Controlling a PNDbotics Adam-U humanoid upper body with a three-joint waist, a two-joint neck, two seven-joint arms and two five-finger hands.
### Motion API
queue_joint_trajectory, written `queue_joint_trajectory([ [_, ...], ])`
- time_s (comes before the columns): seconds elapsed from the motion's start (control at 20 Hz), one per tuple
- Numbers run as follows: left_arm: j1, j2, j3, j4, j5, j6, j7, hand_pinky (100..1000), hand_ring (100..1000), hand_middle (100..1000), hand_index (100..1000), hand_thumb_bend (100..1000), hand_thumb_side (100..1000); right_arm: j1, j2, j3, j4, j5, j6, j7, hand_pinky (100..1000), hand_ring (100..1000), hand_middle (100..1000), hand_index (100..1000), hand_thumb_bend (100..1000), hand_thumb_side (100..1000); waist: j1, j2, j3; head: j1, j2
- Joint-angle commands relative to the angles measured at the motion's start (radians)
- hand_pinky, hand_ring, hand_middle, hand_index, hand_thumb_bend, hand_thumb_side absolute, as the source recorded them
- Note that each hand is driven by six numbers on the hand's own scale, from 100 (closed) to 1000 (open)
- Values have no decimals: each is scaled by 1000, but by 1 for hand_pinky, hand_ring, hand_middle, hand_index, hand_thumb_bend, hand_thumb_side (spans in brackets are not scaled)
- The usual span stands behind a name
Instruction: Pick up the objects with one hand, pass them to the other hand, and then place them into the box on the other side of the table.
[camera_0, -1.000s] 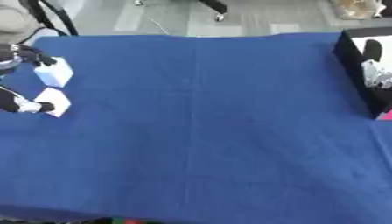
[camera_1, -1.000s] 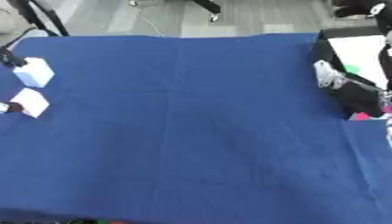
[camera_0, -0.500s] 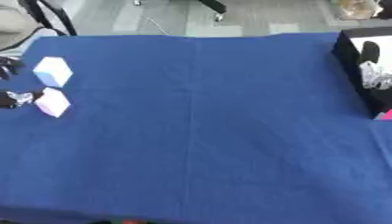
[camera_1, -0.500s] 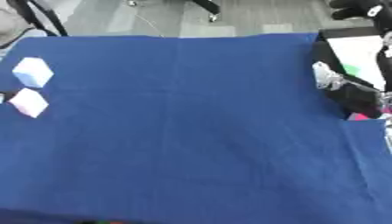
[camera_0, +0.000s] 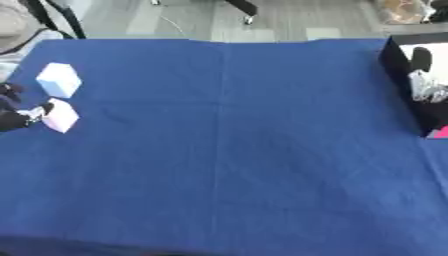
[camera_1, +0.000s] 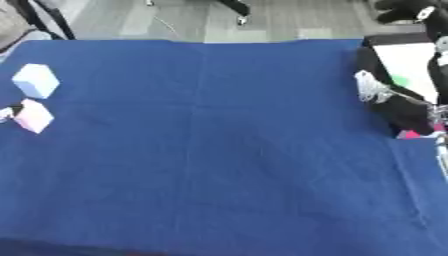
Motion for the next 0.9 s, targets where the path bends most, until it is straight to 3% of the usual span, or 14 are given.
queue_joint_trajectory([
  [0.05,-25,8,20,19,3,32,28,772,664,682,859,503,657,-9,-9,-5,-9,-5,-1,5,820,714,743,939,100,170,-2,-13,-2,24,-11],
  [0.45,-44,-19,22,56,10,62,59,767,653,670,858,520,675,-9,-6,-2,-7,-7,-2,9,820,713,742,940,100,173,-4,-8,-6,74,-17],
  [0.9,-61,-46,16,66,-1,73,52,760,640,643,846,503,654,-9,-3,-1,-5,-8,-2,11,820,712,742,939,100,174,-8,-7,-9,70,-13],
])
